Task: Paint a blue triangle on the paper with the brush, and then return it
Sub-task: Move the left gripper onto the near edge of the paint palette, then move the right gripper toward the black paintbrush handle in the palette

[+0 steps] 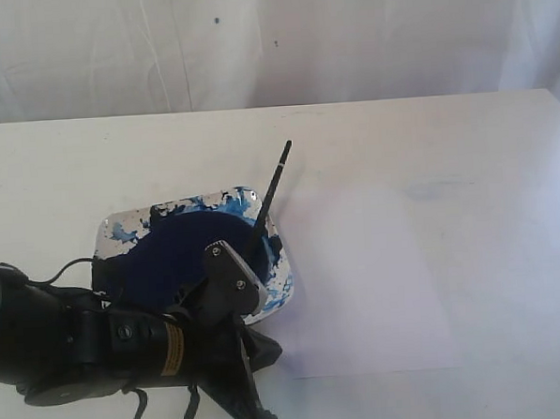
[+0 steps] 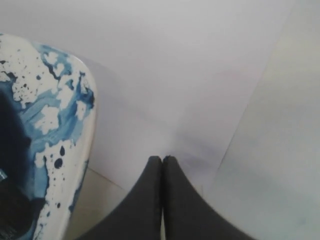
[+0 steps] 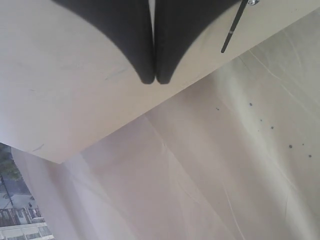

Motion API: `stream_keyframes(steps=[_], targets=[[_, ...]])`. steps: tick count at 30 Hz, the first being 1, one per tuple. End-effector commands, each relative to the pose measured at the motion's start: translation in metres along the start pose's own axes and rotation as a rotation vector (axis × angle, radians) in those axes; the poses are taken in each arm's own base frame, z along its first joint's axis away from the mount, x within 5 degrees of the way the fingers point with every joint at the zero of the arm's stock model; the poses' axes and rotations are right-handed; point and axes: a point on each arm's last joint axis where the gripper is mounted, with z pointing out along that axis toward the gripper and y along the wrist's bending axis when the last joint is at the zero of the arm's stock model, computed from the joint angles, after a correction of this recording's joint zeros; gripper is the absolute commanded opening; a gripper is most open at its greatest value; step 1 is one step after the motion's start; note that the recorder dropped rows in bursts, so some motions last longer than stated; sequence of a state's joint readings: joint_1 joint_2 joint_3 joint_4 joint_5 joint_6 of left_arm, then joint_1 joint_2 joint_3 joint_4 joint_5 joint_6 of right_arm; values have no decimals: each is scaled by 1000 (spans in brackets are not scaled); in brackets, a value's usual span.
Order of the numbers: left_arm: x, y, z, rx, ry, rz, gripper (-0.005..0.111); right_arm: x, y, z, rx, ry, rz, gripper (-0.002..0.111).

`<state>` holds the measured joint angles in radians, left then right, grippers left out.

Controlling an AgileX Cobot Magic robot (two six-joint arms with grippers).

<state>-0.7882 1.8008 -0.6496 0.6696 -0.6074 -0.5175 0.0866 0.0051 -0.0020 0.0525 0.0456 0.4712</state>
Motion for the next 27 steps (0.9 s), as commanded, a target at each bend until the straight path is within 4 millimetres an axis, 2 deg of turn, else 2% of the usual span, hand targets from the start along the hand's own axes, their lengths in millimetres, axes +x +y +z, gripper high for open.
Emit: stream_keyframes(steps=[1, 9, 16, 21, 27], targets=[[0, -1, 1, 0, 10, -2, 0, 0, 0, 0, -5, -3, 5, 0], [0, -1, 1, 2, 11, -1, 0, 0, 0, 0, -7, -7, 2, 0], [0, -1, 1, 2, 11, -1, 0, -15, 14, -3, -126, -42, -27, 0], [0, -1, 1, 5, 3, 0, 0, -14, 24, 9, -226, 6, -117, 0], [-1, -1, 1, 7, -1, 0, 0, -12, 52, 30, -409, 144, -272, 0]])
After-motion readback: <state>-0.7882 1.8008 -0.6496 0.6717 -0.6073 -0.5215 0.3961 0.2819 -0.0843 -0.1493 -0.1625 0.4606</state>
